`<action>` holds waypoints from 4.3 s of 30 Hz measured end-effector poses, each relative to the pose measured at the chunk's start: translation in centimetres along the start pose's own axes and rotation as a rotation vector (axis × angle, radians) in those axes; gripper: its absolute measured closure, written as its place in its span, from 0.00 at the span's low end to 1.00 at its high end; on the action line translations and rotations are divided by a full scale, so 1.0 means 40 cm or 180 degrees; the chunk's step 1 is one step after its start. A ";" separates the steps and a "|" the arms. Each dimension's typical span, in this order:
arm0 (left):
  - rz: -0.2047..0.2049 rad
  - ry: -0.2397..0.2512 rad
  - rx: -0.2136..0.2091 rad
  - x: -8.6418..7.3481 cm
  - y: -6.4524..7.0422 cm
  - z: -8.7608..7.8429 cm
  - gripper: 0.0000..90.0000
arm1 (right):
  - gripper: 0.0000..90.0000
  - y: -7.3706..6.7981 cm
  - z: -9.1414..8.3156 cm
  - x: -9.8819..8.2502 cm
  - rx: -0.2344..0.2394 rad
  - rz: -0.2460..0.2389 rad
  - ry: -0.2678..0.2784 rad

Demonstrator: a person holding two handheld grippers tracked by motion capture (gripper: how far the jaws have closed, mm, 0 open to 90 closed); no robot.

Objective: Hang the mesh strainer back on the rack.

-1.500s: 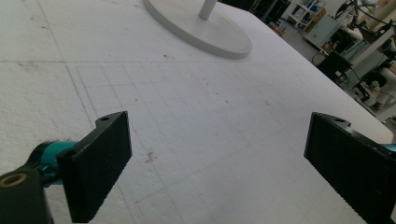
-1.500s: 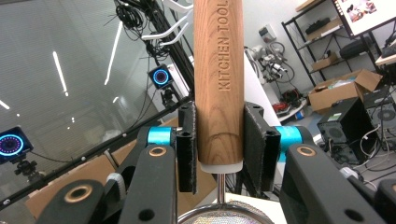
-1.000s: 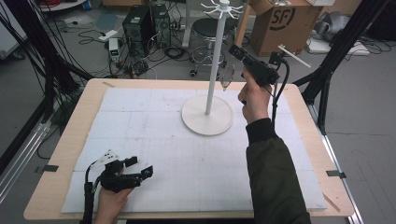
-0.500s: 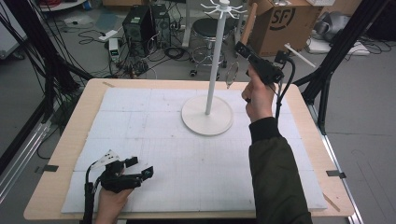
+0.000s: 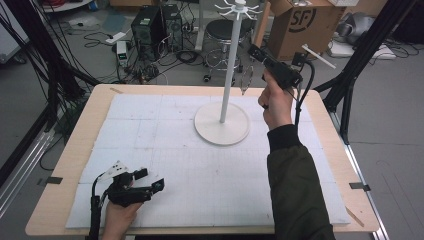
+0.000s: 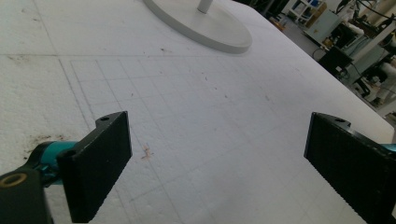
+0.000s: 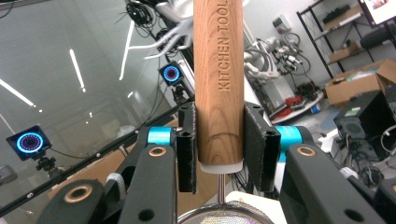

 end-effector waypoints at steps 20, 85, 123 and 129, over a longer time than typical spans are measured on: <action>0.0089 0.0002 -0.0055 0.003 0.024 0.004 0.09 | 0.77 -0.071 -0.032 -0.071 -0.0103 -0.0128 0.0016; 0.0081 0.0012 -0.0073 0.004 0.026 0.001 0.09 | 0.76 -0.033 0.014 -0.069 -0.0280 -0.0011 -0.0042; 0.0078 0.0033 -0.0059 0.005 0.022 -0.002 0.09 | 0.33 -0.007 0.003 -0.080 -0.0438 0.0039 -0.0208; 0.0090 0.0037 -0.0058 0.005 0.022 -0.001 0.09 | 0.27 0.000 -0.022 -0.101 -0.0457 -0.0103 -0.0339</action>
Point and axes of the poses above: each handheld gripper's, and its own axes: z roughly forward along the jaws, x roughly out of its top, y roughly to its right, the point moved 3 cm from there along z, roughly forward along the jaws, and after that the axes turned 12 degrees about z, right-handed, at the moved point
